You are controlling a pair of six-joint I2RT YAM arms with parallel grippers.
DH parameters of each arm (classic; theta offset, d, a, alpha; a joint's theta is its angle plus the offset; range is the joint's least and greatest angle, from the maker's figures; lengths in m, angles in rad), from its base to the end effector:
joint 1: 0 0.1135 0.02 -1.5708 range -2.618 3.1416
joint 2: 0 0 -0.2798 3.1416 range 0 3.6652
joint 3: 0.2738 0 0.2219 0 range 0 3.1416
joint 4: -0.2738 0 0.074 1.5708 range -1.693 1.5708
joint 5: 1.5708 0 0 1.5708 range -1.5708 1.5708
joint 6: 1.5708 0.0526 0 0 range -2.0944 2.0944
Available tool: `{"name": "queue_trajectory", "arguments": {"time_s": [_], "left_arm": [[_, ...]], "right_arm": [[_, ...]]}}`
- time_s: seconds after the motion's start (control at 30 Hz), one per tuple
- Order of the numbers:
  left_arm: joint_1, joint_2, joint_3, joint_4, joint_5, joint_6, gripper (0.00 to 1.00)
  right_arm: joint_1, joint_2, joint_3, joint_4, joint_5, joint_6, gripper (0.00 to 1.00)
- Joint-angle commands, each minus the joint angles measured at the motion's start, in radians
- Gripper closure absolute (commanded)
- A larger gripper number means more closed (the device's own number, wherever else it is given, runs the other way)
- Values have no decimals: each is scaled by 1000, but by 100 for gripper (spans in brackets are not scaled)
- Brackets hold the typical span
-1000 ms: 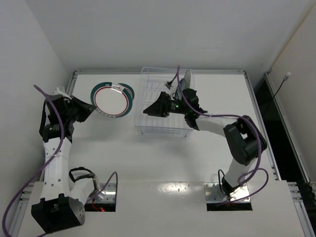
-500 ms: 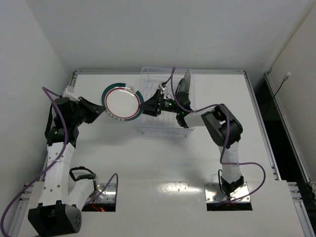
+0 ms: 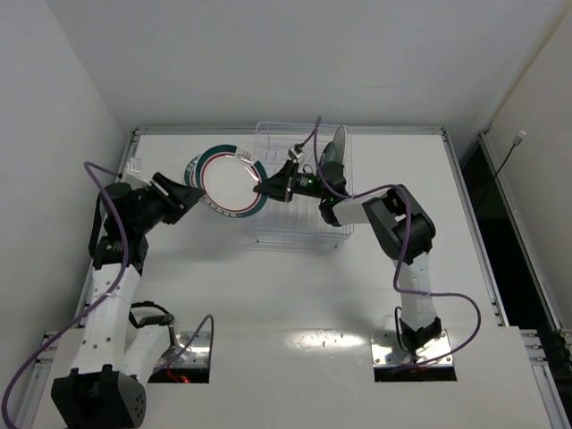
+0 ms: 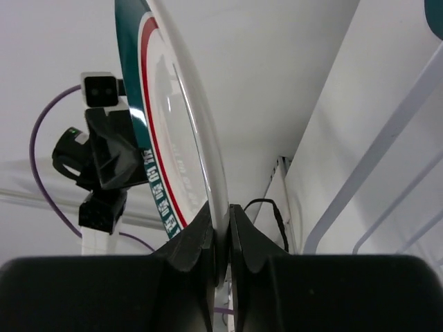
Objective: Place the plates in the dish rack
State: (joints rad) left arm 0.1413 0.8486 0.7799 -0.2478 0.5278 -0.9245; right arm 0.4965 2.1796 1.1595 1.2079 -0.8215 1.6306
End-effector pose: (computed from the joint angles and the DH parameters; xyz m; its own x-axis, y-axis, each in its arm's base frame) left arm 0.1679 -0.0029 0.3315 -0.4667 -0.7630 -0.4472 -0.0339 0.5207 -0.8531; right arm 0.3781 0.2486 0.2129 -0.9650 0.2505 -0.0777 -0.1067 -0.1041 0.9888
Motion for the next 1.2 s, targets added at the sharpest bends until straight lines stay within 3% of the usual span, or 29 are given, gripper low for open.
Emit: {"name": "queue_trajectory", "arguments": {"time_s": [0.0,0.03,0.07,0.1,0.13,0.17,0.2,0.23,0.3,0.4,0.5,0.7,0.9,1.17], "left_arm": [[-2,-14,-22,64,29,-14,55],[-2,-14,-22,24,-6,-1,39],[-2,-14,-12,3,-29,10,34],[-2,-14,-2,-20,-55,21,32],[-2,-14,7,-74,-81,36,30],[-2,-14,36,-103,-151,67,27],[-2,-14,50,-155,-190,82,23],[-2,-14,62,-175,-222,94,23],[-2,-5,82,-209,-312,133,23],[-2,-5,91,-243,-409,159,20],[-2,4,91,-265,-477,184,20],[-2,4,35,-274,-569,205,18],[-2,-28,-42,-260,-638,234,13],[-2,-26,-76,-223,-629,234,13]], "right_arm": [[-22,-170,6,156,19,-26,100],[-33,-244,-13,46,36,-97,100],[-33,-292,-23,45,48,-154,100],[-44,-347,-23,-173,65,-229,100],[-55,-406,-8,-341,124,-455,100],[-55,-467,26,-768,192,-598,100],[-40,-563,134,-968,395,-858,100],[-24,-595,191,-1122,507,-955,100],[-10,-624,291,-1354,680,-1055,100],[-42,-600,388,-1572,932,-1109,100],[-42,-558,483,-1724,1152,-1169,100],[-42,-433,661,-1852,1359,-1201,100],[-21,-282,874,-1956,1482,-1180,100],[-9,-118,966,-1970,1593,-1180,100]]}}
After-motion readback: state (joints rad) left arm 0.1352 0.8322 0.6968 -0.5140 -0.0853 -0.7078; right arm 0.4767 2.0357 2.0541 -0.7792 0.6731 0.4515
